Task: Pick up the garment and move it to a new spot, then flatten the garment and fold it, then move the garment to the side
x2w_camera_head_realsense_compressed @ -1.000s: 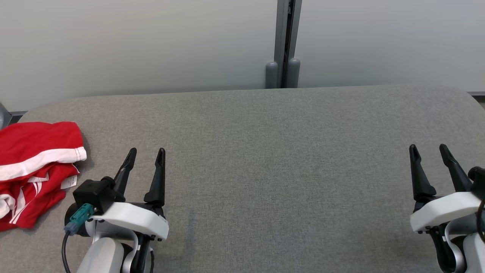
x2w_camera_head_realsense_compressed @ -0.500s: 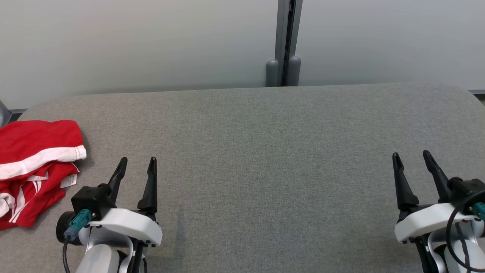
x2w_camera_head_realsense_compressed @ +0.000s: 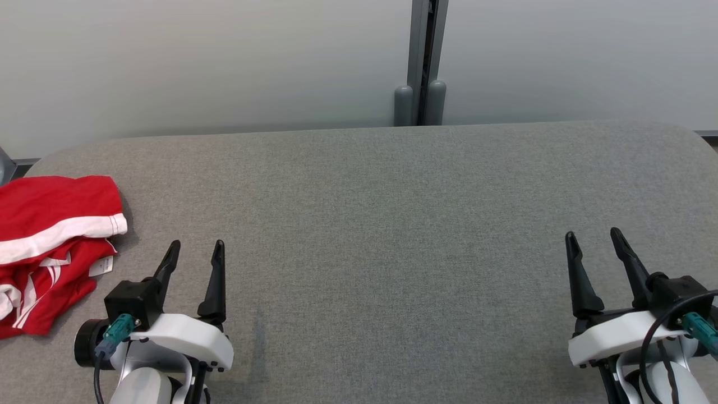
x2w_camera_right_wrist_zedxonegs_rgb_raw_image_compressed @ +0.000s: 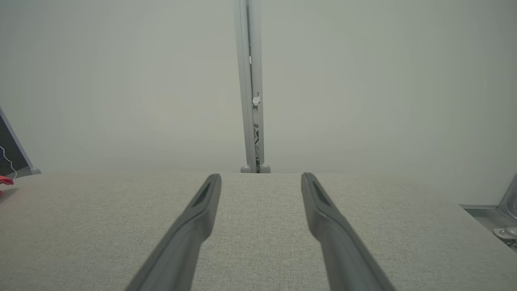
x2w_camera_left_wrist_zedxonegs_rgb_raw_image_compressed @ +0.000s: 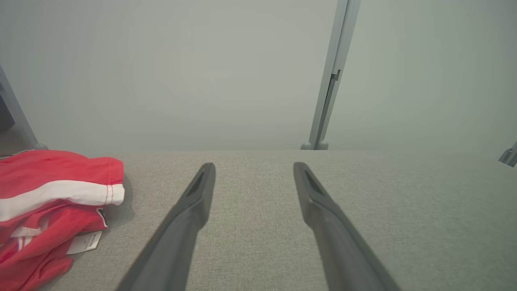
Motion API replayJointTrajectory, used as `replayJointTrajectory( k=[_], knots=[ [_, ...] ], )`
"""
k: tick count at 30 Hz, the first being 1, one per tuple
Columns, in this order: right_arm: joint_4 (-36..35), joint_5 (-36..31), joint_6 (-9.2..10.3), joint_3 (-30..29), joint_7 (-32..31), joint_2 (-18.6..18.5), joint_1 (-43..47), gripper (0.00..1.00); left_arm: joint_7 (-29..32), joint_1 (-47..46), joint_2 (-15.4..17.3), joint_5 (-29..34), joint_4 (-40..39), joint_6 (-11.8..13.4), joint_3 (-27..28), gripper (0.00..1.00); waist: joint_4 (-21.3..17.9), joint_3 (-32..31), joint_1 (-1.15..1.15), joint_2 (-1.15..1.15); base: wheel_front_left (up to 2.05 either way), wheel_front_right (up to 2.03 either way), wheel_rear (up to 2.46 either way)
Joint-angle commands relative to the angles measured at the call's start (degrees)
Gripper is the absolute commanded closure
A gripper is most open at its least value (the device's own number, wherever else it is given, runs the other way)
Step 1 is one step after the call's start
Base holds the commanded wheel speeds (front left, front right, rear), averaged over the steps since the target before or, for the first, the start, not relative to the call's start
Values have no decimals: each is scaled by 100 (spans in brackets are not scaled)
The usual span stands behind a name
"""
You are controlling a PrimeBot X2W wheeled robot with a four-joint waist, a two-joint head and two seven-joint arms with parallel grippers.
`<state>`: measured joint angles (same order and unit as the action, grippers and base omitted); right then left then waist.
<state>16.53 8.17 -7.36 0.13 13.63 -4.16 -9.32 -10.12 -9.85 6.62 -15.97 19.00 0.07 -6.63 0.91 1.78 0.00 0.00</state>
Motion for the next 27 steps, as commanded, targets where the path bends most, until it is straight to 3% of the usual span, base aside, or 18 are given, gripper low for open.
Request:
replayJointTrajectory(
  k=[1, 27],
  knots=[
    [-13, -90, -24, 27, 96, 1, 29, 0, -5, -3, 45, 111, -23, 28, 44, 0, 4, 6, 0, 0, 0, 0, 0],
    [179, 143, -18, -64, 27, 54, -30, 0, 124, -17, 100, -70, 85, -42, -11, 0, -3, 11, 0, 0, 0, 0, 0]
  ],
)
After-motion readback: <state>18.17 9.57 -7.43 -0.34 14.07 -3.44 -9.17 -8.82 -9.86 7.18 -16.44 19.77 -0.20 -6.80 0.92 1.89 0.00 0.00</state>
